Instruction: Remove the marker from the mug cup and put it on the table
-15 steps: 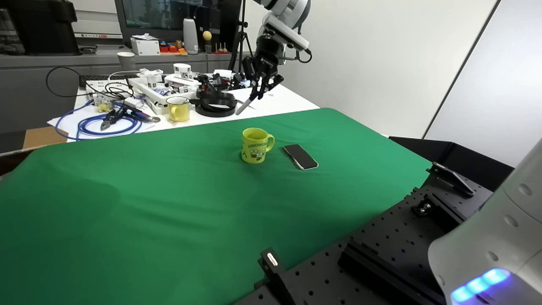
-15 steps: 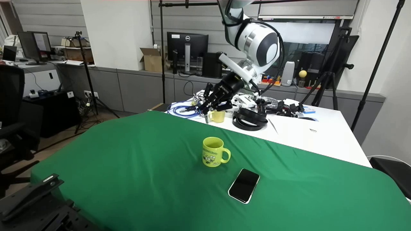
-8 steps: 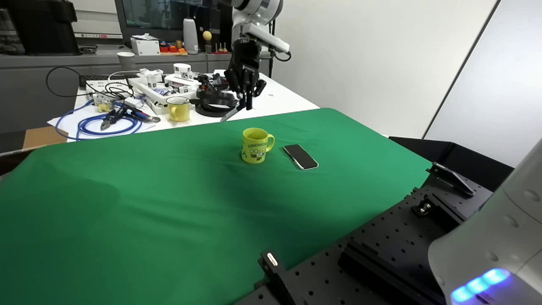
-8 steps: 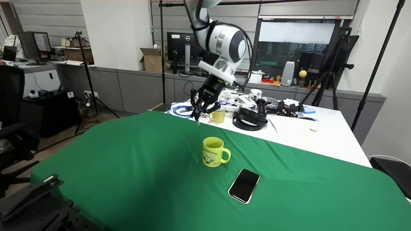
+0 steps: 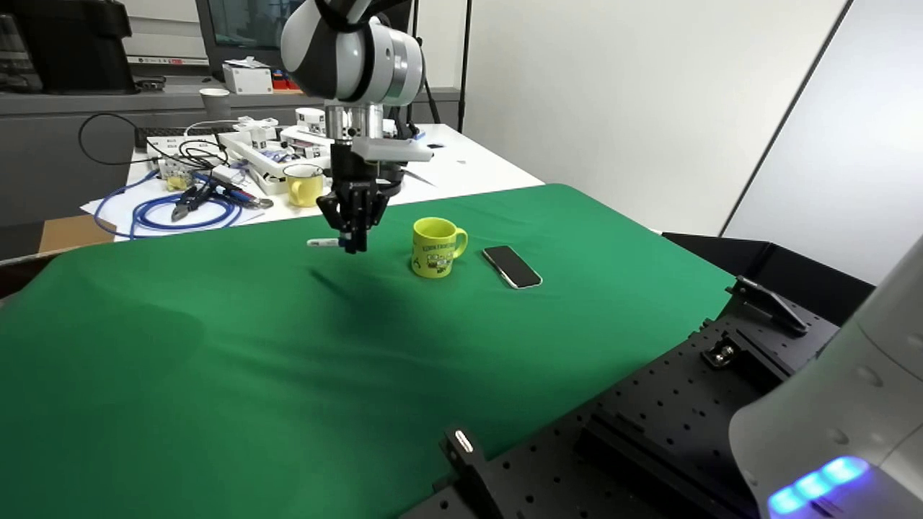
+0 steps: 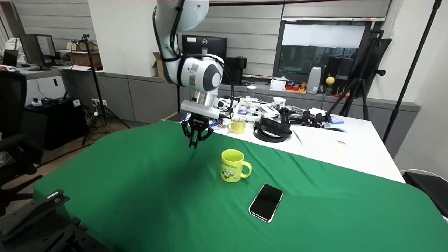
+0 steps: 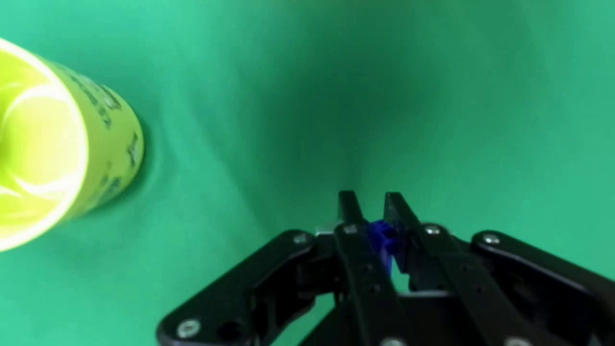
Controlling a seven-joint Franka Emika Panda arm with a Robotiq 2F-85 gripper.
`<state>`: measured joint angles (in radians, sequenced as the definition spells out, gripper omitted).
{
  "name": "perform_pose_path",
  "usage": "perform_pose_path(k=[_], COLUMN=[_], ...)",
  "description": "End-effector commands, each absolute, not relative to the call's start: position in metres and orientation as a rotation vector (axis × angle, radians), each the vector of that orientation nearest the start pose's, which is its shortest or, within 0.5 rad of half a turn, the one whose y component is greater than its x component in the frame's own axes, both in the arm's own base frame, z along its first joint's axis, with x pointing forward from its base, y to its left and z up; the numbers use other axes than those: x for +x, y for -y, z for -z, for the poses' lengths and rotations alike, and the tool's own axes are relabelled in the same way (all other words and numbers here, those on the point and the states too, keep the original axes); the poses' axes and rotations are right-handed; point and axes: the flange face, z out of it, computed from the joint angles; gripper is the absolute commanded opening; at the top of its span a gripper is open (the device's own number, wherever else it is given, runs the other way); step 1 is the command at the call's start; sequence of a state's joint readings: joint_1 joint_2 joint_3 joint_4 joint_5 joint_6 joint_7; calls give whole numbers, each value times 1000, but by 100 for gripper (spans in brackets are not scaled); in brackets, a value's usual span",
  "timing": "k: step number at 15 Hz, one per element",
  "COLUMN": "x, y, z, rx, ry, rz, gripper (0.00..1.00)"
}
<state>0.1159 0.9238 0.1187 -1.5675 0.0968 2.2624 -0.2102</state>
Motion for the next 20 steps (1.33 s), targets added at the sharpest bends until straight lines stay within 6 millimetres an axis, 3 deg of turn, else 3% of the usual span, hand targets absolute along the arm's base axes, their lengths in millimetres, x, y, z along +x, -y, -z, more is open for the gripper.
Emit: perform_pose_path(k=[1,5,10,11,12,14,20], x=[627,596,560,555,552,551,575], y=[-169,-179,-178,-178,-178,-179,-175], z=[-96,-74,-37,-34,-32,-36,-100], rx=[-2923,-2929,-2965,-2970,-2979,-2989,-2961], ry=[540,577,664,678,692,698,655], rz=[-51,165,164,155,144,113,122], gripper=[5,5,5,44,44,57,97])
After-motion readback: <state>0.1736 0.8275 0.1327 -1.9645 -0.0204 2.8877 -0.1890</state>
